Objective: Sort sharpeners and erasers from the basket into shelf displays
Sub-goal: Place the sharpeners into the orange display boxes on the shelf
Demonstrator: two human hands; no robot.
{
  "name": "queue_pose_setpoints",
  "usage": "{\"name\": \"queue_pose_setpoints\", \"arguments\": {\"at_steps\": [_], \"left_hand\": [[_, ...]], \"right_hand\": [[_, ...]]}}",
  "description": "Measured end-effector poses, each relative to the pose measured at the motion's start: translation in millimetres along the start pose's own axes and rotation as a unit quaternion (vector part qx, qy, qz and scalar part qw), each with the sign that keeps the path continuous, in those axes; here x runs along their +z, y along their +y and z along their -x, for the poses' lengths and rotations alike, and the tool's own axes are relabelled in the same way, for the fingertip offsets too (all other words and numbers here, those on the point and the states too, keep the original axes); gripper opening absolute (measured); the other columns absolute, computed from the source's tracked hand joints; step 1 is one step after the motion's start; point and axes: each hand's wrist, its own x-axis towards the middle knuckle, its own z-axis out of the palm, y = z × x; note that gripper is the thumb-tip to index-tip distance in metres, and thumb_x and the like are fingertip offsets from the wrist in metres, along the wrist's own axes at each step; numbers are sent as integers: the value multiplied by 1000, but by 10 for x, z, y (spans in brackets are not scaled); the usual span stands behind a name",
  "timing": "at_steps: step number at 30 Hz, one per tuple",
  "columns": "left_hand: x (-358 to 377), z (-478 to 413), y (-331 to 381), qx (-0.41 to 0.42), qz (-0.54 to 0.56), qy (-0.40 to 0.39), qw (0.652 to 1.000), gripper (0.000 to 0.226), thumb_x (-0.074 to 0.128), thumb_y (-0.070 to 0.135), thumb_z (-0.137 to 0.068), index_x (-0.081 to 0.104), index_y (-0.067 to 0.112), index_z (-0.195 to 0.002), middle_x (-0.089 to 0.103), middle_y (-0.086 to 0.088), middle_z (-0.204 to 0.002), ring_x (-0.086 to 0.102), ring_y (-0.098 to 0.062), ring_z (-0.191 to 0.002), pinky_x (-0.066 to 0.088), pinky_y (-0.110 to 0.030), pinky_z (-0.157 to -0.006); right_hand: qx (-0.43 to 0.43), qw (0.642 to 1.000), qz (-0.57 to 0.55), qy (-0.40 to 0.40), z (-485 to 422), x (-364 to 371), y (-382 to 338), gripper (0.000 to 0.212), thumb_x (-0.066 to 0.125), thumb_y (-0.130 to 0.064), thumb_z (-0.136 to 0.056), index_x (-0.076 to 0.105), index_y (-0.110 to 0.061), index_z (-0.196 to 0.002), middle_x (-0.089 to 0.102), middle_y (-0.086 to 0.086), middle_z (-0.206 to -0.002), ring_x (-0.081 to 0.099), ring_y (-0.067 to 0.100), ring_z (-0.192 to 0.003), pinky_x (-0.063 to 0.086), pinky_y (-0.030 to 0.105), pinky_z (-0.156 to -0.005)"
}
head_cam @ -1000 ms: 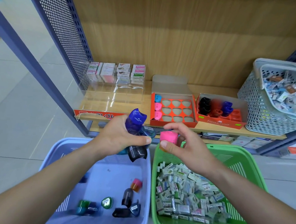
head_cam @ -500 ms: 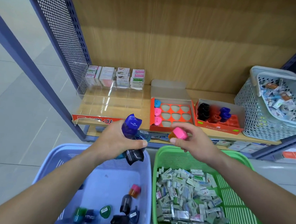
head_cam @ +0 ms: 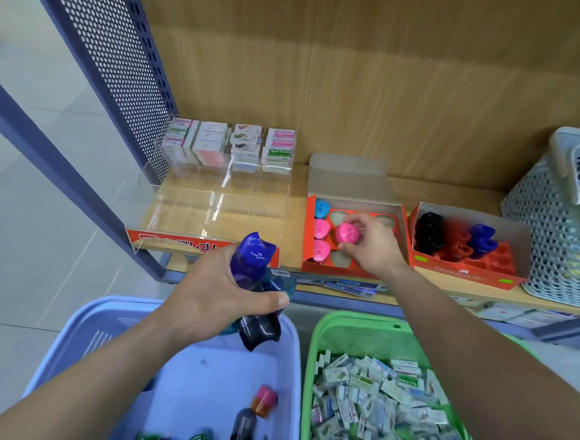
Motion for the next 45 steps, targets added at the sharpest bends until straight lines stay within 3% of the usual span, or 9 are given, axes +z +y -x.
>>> {"name": "queue_pose_setpoints", "arguments": {"at_steps": [5,9,12,15,19,23,27,37,45], "left_hand": [[-1,-80,-55,-4,7,2,1000,39,95,28,-62,69,18,-89,75,-5,-84,71,-27,-82,57,-39,-78],[18,-103,-5,-10,20,4,1000,38,95,27,-63,67,16,-87,74,-4,-79,68,-18,-70,55,-38,-76],[13,-83,67,-7,41,7,999,42,95,31,-60,67,17,-87,74,3,-76,66,-11,-68,55,-35,-75],[18,-8,161,1,75,-4,997,32,92,20,-68,68,15,-89,74,7,-74,67,-5,-67,52,-26,-70],[38,130,286,19,118,-23,993,29,89,15,-71,70,11,-92,77,1,-80,69,-9,-74,53,-30,-76],[111,287,427,37,153,-48,986,28,89,13,-71,69,15,-91,76,4,-81,70,-10,-75,56,-25,-75],[223,444,507,50,172,-93,979,21,79,3,-81,69,17,-93,75,8,-79,69,-5,-73,51,-16,-66],[278,411,486,46,162,-80,982,18,82,9,-78,68,13,-88,71,8,-74,65,-5,-67,50,-14,-64],[236,228,387,20,152,-47,987,30,88,23,-67,68,13,-88,69,3,-77,63,-10,-71,50,-24,-74]], "right_hand": [[-34,998,43,-14,-117,61,33,61,88,-24,-75,65,-19,-132,61,10,-120,57,26,-112,44,36,-101],[-40,995,82,-35,-38,-26,-14,69,81,-31,-82,54,-22,-144,58,12,-131,51,28,-126,40,35,-107],[-76,996,46,3,246,-218,-270,47,70,-26,-90,60,-28,-136,61,0,-119,60,18,-110,48,35,-97],[-114,982,-89,-121,734,-451,-730,28,63,-8,-96,69,-28,-114,69,-6,-103,65,19,-90,51,31,-82],[-95,938,-215,-253,1319,-730,-1130,43,57,6,-95,59,-27,-124,64,-9,-104,66,14,-87,53,23,-75],[-99,945,-225,-214,1589,-861,-1149,53,72,-5,-90,56,-26,-135,60,-8,-112,70,22,-92,57,37,-91],[-104,949,-233,-184,1722,-906,-1112,55,85,-9,-78,63,-22,-126,63,0,-119,71,21,-89,57,49,-92],[-90,927,-323,-167,1759,-857,-1040,44,79,5,-80,64,-14,-117,60,20,-120,70,43,-99,55,57,-91],[-77,949,-295,-78,1583,-803,-1009,48,88,2,-69,63,-20,-105,65,-7,-102,56,6,-76,49,22,-68]]}}
